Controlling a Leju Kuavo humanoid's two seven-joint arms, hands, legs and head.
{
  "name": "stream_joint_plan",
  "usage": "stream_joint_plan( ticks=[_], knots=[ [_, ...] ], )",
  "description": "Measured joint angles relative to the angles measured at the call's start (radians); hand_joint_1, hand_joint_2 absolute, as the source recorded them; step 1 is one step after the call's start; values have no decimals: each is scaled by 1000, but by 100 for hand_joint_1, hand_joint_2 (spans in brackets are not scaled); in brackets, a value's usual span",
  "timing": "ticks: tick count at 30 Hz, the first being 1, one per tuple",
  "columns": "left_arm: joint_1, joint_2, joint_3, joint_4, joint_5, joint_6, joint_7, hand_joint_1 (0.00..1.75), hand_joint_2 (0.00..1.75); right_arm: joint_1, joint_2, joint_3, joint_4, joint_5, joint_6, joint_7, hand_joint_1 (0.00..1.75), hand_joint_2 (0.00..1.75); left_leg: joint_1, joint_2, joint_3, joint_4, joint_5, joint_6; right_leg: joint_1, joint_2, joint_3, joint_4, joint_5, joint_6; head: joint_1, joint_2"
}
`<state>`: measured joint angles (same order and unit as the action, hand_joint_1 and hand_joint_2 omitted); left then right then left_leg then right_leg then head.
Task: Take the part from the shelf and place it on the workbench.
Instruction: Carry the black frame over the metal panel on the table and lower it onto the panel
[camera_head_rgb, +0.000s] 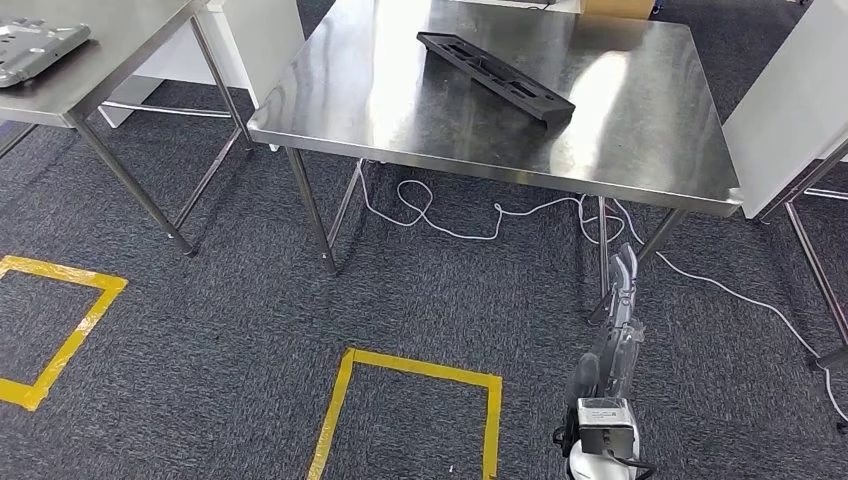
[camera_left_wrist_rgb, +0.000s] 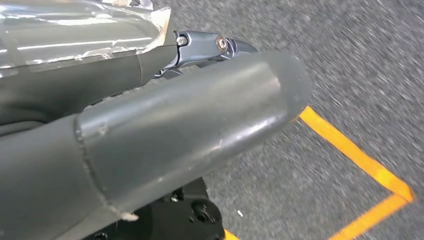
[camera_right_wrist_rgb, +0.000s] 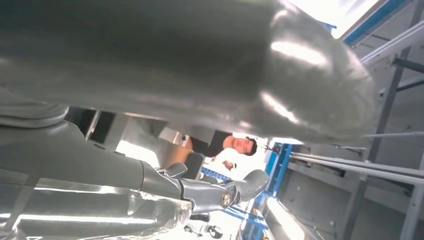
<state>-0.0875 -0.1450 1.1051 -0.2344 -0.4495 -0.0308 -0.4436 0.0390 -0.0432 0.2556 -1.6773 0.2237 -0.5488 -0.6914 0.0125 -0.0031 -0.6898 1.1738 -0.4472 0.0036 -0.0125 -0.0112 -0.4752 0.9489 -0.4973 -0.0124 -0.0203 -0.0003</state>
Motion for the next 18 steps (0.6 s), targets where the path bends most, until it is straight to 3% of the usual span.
stream_joint_plan(
  ticks=[1,2,3,5,7,8,9,11,12,13,14,15,17,18],
  knots=[
    [1,0,0,0,0,0,-2,0,0,7,-3,0,0,-4,-1,-3,0,0,8,0,31,41,-40,-9,0,-2,-36,12,25,-1,-3,0],
    [1,0,0,0,-1,-1,-3,0,0,14,-5,0,-2,-7,-2,-5,0,0,13,0,88,29,-43,-13,2,-4,-66,25,42,6,-3,0],
    [1,1,0,0,-2,-1,-4,0,0,20,-8,0,-5,-10,-4,-5,0,0,15,-1,153,-53,-42,-11,3,-4,-82,37,48,12,-2,0],
    [0,1,0,0,-4,-3,-7,0,0,29,-14,0,-13,-14,-6,-6,0,0,10,-2,208,-144,-73,-5,6,-6,-97,50,59,28,-1,0],
    [-1,2,0,0,-8,-6,-13,0,0,43,-18,0,-20,-15,-9,-6,0,0,9,0,200,-171,-80,10,7,-6,-116,56,68,43,1,0],
    [0,2,-1,0,-11,-7,-16,0,0,50,-19,0,-24,-14,-10,-6,0,0,10,2,191,-179,-75,21,8,-5,-130,69,57,44,3,0],
    [0,2,-1,0,-15,-7,-17,0,0,56,-19,-1,-27,-12,-12,-6,0,0,12,4,180,-187,-68,32,9,-3,-146,96,29,40,5,0],
    [0,2,-1,1,-22,-4,-14,0,0,61,-21,-2,-31,-9,-12,-2,0,0,10,7,155,-188,-45,44,6,1,-184,202,-53,29,8,0],
    [0,2,-1,1,-25,-2,-11,0,0,61,-22,-3,-32,-8,-12,1,0,0,8,8,143,-187,-34,46,4,2,-200,266,-83,29,9,0],
    [0,2,-1,1,-27,-1,-7,0,0,61,-23,-5,-32,-8,-12,4,0,0,6,9,130,-187,-24,46,2,3,-208,317,-94,35,9,0],
    [0,3,-2,1,-28,0,-5,0,0,62,-25,-6,-32,-8,-12,6,0,0,5,10,118,-186,-15,44,1,3,-202,338,-84,45,10,0],
    [0,3,-2,2,-28,0,-3,0,0,62,-26,-7,-32,-8,-12,8,0,0,5,11,109,-186,-6,42,0,3,-176,321,-60,56,10,0],
    [-1,2,-2,3,-28,0,-2,0,0,61,-26,-8,-32,-9,-12,8,0,0,4,11,98,-184,9,34,-1,3,-74,188,-23,66,11,0],
    [-1,2,-2,4,-29,0,-2,0,0,60,-26,-8,-33,-8,-12,9,0,0,2,11,94,-183,16,29,1,4,-21,110,-23,63,11,0]
  ],
)
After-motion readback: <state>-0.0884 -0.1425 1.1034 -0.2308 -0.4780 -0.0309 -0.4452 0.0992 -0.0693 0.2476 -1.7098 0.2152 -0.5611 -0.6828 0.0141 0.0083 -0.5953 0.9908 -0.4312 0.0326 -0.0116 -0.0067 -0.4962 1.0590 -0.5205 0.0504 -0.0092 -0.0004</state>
